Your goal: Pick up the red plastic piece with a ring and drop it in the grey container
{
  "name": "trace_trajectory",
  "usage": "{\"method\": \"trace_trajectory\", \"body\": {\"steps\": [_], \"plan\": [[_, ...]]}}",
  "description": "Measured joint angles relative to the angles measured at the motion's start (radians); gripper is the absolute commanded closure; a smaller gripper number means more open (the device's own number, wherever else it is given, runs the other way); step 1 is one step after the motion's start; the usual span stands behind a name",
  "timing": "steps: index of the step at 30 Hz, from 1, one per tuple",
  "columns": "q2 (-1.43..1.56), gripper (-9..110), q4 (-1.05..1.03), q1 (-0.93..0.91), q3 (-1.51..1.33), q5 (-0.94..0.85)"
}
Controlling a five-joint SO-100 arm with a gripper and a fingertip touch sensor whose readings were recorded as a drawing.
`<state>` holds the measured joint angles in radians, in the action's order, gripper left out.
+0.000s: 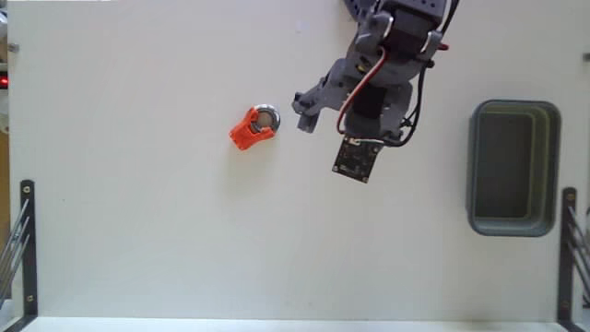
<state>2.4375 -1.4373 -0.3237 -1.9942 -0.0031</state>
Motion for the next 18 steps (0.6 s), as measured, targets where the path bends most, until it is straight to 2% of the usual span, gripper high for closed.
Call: {"method": "trace_trajectory", "body": {"steps": [18], "plan": [[0.000, -9, 0.000, -0.178, 0.000, 0.000]]}}
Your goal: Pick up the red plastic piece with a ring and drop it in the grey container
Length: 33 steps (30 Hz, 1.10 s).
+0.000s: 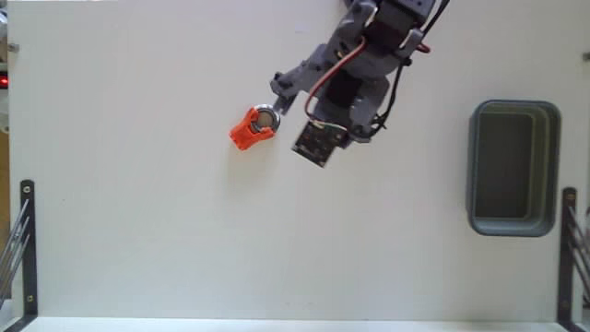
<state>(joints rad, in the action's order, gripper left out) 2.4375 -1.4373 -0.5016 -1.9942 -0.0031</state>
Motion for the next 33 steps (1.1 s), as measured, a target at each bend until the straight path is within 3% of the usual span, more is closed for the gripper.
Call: {"method": "trace_trajectory", "body": {"steps": [17, 33], "plan": [[0.000, -9, 0.000, -0.143, 0.000, 0.000], [0.000, -9, 0.000, -0.166, 0.000, 0.000]]}}
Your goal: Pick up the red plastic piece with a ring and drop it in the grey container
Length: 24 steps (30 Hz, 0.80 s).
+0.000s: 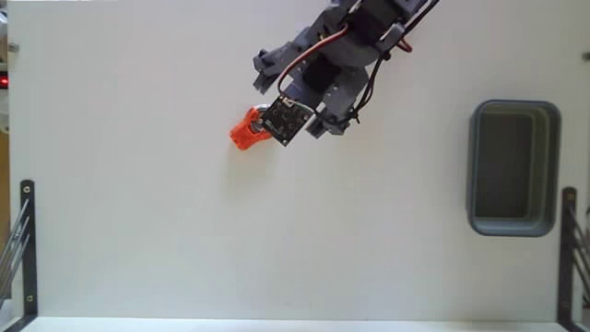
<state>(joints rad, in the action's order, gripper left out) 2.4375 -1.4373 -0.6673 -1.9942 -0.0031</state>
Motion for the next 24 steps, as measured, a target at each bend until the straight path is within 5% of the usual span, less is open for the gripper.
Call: {"method": "trace_trajectory", "body": {"steps": [24], "plan": [[0.000, -9, 0.000, -0.037, 0.000, 0.000]]}}
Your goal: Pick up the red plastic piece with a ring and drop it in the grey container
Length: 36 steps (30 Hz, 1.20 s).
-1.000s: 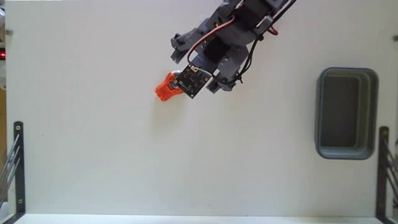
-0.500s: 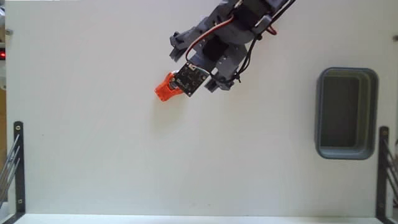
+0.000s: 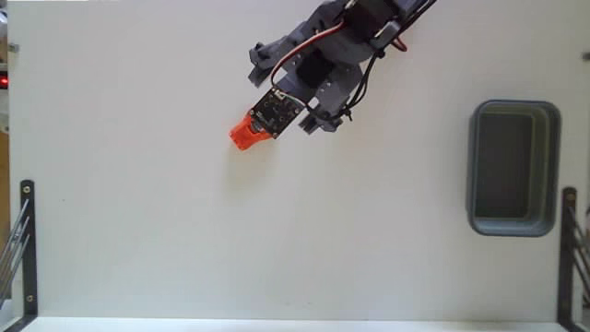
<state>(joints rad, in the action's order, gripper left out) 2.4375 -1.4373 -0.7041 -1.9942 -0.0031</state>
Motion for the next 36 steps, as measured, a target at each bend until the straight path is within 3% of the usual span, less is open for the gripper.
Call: {"method": "trace_trajectory", "body": {"steps": [17, 36], "plan": [[0.000, -9, 0.000, 0.000, 0.000, 0.000], [-0.158, -9, 0.141, 0.000, 0.000, 0.000]]}}
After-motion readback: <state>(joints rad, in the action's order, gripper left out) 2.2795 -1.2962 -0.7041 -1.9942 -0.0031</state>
